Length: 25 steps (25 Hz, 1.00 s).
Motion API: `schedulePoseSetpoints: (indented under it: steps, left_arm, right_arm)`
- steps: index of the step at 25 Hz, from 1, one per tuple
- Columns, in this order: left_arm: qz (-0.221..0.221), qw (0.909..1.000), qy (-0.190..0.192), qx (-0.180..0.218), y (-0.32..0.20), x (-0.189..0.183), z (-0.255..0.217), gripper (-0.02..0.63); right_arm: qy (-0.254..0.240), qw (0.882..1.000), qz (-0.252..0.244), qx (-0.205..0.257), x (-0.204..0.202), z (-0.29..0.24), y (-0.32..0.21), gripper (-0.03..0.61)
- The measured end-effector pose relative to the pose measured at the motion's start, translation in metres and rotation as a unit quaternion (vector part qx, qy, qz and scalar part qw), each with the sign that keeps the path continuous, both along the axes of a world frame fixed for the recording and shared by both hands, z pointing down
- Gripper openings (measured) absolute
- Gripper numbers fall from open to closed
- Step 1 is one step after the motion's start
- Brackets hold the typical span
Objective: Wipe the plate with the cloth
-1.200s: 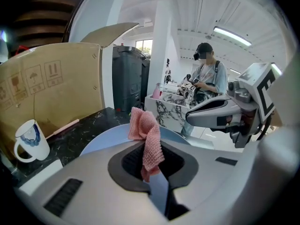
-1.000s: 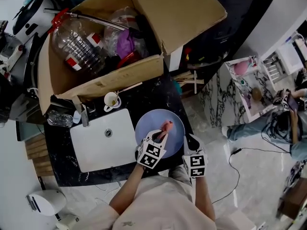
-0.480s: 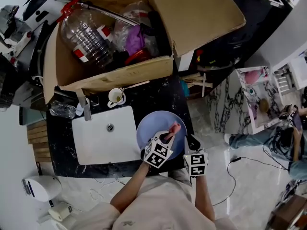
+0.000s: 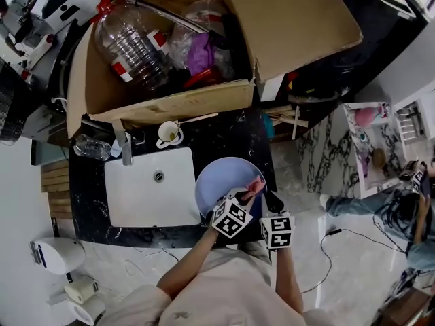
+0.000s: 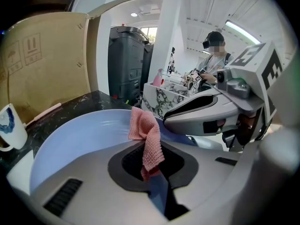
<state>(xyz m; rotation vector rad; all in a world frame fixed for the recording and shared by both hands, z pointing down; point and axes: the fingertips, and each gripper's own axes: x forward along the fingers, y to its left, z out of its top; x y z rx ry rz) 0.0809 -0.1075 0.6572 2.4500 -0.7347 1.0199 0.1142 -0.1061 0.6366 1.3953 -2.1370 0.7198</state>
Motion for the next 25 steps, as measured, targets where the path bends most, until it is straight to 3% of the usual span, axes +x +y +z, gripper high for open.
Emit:
schedulePoseSetpoints:
  steps: [10, 25]
  left_arm:
    - [0.036, 0.9991, -0.008, -0.021, 0.014, 0.011, 0.007, 0.034]
    - [0.082, 0.9955, -0.019, -0.044, 0.033, 0.012, 0.007, 0.034]
  right_arm:
    - [-0.026, 0.999, 0.02, -0.004, 0.003, 0.005, -0.003, 0.041]
    - [-0.028, 0.999, 0.031, -0.006, 0.004, 0.005, -0.005, 0.041]
